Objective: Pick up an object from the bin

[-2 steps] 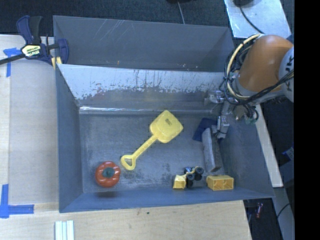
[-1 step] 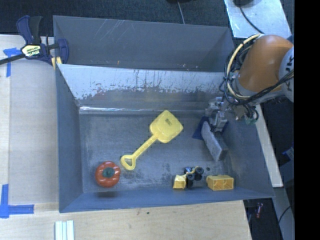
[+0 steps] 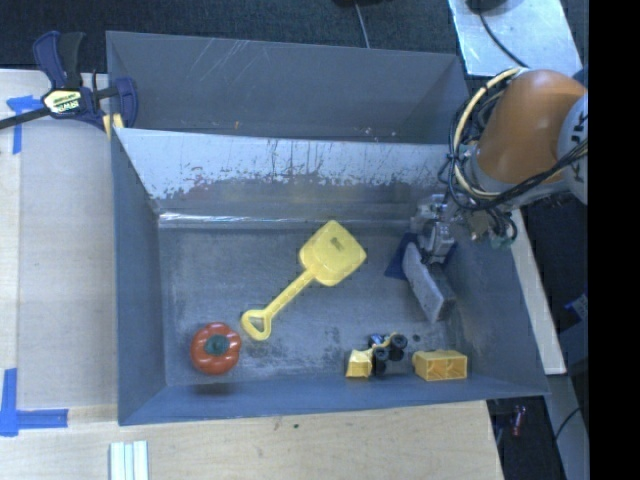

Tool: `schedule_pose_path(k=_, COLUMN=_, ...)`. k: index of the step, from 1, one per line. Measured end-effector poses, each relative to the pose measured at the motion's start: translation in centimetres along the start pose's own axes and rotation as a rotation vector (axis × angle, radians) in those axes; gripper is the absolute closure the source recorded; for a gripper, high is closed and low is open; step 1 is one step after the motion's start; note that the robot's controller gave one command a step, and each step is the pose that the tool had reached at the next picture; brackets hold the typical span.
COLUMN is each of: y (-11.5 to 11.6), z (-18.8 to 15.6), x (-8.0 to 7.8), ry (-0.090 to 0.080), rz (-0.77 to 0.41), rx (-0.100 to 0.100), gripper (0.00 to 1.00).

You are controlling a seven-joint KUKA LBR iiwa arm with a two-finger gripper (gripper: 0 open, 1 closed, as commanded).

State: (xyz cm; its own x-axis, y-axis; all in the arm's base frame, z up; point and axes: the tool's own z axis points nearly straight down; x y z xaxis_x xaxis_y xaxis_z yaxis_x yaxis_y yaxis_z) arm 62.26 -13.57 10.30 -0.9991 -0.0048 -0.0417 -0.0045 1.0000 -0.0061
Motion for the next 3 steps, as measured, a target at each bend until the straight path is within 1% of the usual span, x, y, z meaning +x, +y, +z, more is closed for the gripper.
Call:
schedule_pose_path(k=1, y=-0.6, z=-11.3, x=-0.8, ry=-0.013, rz=-0.152, rx=0.004, gripper=1.0)
schedule_pose_path(k=2, y=1.8, z=-1.1, x=-0.3, ry=0.009, rz=-0.039, rx=-0.005, gripper=1.0)
schedule_pose_path(k=3, y=0.3, z=-5.9, x=3.5, ry=-0.02, rz=-0.142, rx=0.007, gripper=1.0)
